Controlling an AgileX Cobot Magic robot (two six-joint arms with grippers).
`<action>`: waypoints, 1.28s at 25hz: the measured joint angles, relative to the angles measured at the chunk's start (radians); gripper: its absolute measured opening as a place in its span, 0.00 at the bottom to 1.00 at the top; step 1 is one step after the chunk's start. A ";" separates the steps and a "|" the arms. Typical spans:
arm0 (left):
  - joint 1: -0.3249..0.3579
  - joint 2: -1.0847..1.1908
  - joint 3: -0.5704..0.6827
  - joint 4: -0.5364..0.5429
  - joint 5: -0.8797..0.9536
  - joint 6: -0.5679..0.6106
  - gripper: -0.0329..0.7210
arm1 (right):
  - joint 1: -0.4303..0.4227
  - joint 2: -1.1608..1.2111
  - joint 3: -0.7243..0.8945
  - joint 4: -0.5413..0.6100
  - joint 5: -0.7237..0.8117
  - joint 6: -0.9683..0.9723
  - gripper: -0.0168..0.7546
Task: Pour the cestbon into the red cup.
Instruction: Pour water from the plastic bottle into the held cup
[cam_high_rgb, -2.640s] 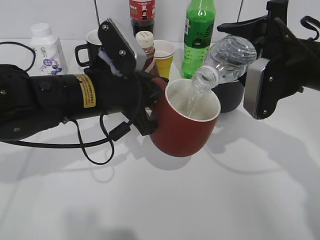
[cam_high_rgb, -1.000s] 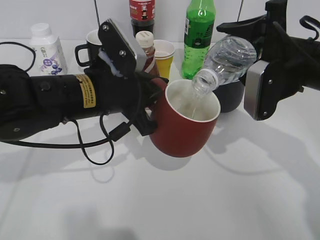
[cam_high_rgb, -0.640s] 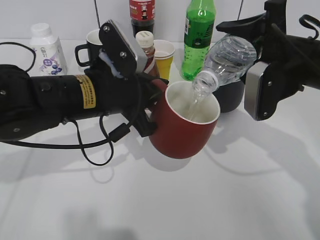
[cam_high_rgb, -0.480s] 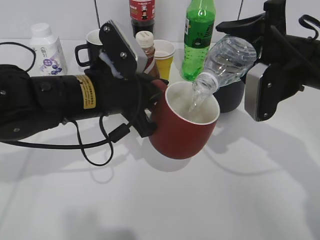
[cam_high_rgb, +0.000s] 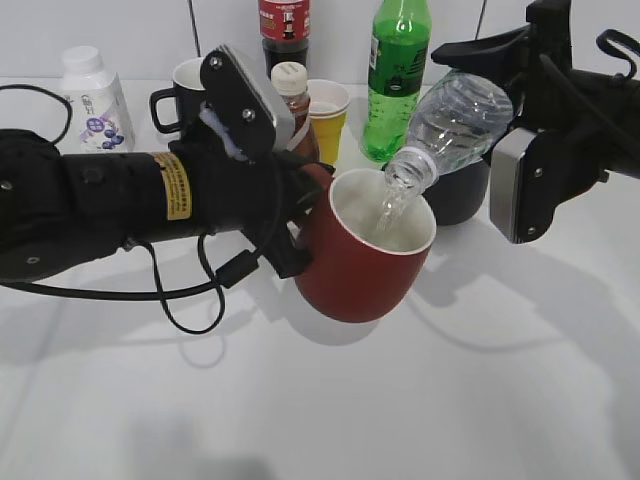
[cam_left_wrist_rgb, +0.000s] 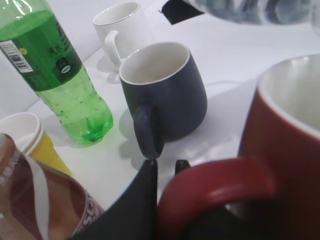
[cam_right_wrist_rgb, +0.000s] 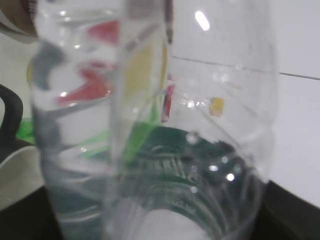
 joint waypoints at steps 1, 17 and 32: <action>0.000 0.000 0.000 0.000 0.001 0.000 0.13 | 0.000 0.000 0.000 0.000 0.000 -0.001 0.64; 0.000 0.000 0.000 0.002 0.003 0.001 0.13 | 0.000 0.000 -0.001 0.000 -0.001 -0.032 0.64; 0.000 0.000 0.000 -0.065 -0.054 0.004 0.13 | 0.000 0.000 -0.001 0.048 -0.006 0.212 0.64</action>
